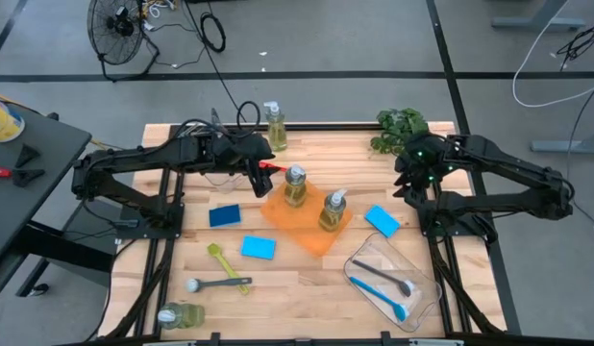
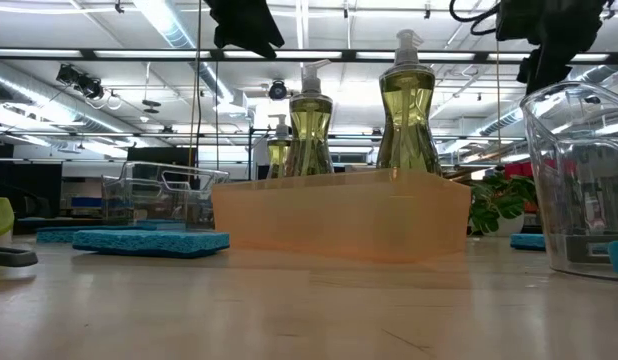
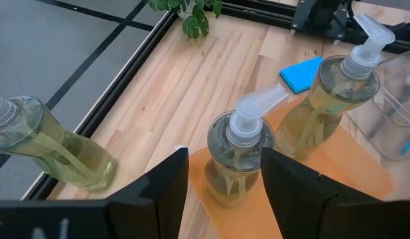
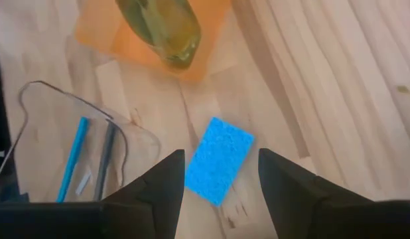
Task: Pick & Place Kitchen Sink Supplies
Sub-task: Put the blue sponge into the top transparent bin
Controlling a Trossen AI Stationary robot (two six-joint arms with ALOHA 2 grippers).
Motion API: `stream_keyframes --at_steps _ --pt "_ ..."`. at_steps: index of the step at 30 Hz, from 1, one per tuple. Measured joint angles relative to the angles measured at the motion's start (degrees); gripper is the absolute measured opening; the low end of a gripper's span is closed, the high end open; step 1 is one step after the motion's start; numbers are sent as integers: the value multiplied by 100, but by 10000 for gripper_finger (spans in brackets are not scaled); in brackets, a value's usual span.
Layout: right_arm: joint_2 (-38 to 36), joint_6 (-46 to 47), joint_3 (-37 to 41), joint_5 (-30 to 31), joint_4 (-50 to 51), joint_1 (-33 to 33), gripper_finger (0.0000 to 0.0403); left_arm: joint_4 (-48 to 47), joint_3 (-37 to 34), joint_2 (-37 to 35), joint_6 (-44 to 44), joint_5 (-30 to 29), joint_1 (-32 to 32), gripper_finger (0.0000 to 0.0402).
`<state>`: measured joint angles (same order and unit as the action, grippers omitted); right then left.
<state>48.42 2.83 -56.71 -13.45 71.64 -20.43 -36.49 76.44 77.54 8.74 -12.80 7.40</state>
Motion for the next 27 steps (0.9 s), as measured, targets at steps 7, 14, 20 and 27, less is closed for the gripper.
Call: stream_keyframes --at_steps 7,14,20,27 --pt "1 527 658 208 -194 232 191 -2 0 0 -7 0 0 193" --pt "4 1415 1650 209 -1175 396 191 -2 0 0 6 0 0 193" --pt "4 1993 2343 212 -2315 512 191 -3 2 0 6 0 0 193" --pt "4 2324 2941 782 -2973 693 191 -4 2 -2 4 0 2 193"
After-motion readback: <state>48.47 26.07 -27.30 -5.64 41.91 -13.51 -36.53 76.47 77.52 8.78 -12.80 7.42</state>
